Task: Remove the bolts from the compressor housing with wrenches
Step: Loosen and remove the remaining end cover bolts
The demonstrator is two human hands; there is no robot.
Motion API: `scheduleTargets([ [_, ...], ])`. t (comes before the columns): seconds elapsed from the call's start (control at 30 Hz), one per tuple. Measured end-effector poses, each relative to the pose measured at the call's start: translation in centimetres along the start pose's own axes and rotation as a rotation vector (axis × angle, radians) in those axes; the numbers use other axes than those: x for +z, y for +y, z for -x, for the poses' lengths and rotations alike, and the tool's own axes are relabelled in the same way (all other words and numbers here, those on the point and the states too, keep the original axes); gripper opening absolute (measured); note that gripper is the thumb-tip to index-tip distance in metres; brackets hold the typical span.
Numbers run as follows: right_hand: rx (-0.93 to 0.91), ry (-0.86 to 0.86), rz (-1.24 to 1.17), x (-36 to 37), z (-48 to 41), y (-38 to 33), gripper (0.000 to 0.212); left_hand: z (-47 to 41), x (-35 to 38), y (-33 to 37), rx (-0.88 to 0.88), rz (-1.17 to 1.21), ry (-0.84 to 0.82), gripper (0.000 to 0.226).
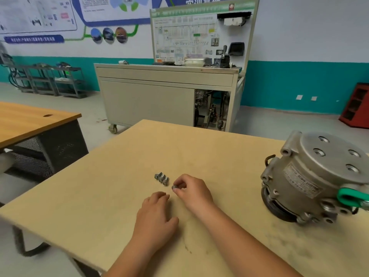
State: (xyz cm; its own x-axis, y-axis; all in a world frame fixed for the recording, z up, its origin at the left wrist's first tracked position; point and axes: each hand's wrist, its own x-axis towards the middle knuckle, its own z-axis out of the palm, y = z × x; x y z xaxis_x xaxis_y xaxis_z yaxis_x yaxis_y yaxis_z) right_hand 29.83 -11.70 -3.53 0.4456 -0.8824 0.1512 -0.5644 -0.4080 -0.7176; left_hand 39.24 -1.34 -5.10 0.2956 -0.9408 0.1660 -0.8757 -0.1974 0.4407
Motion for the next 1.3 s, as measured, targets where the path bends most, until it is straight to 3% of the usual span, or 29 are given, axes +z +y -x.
scheduleTargets([
  [0.4,-0.005,0.005,0.168,2.5,-3.4,0.7,0.018,-0.7,1.5,-0.5,-0.042,-0.084,0.019,0.058],
  [0.63,0.026,-0.031,0.107,0.4,-1.6,-0.1,0.034,-0.7,0.8,1.0,0.030,-0.110,-0.046,0.069],
  [0.73,-0.039,0.000,0.009,-3.4,1.1,-1.8,0.028,-0.2,-0.2,4.0,0.220,0.159,0.019,0.069],
  [0.87,-0.276,0.140,0.052,-12.6,6.2,-5.2,0.022,0.9,-1.2,11.1,0.442,0.739,0.057,0.039],
  [0.97,-0.366,0.355,0.249,-21.3,8.3,-6.3,0.022,1.9,-0.2,16.2,0.559,1.005,-0.152,0.033],
  [1.07,-0.149,0.442,0.442,-29.0,7.0,-4.4,0.020,2.7,1.3,20.5,0.386,1.202,-0.520,0.039],
  [1.13,0.085,0.303,0.571,-32.0,5.3,-1.7,0.032,3.0,2.4,23.0,0.089,1.293,-0.784,0.053],
  [1.2,0.213,0.055,0.612,-32.7,3.9,0.9,0.045,3.1,3.4,24.6,-0.103,1.355,-0.982,0.075],
  [1.3,0.243,-0.057,0.482,-31.7,3.4,3.5,0.052,2.7,4.3,25.5,-0.263,1.502,-1.035,0.098],
])
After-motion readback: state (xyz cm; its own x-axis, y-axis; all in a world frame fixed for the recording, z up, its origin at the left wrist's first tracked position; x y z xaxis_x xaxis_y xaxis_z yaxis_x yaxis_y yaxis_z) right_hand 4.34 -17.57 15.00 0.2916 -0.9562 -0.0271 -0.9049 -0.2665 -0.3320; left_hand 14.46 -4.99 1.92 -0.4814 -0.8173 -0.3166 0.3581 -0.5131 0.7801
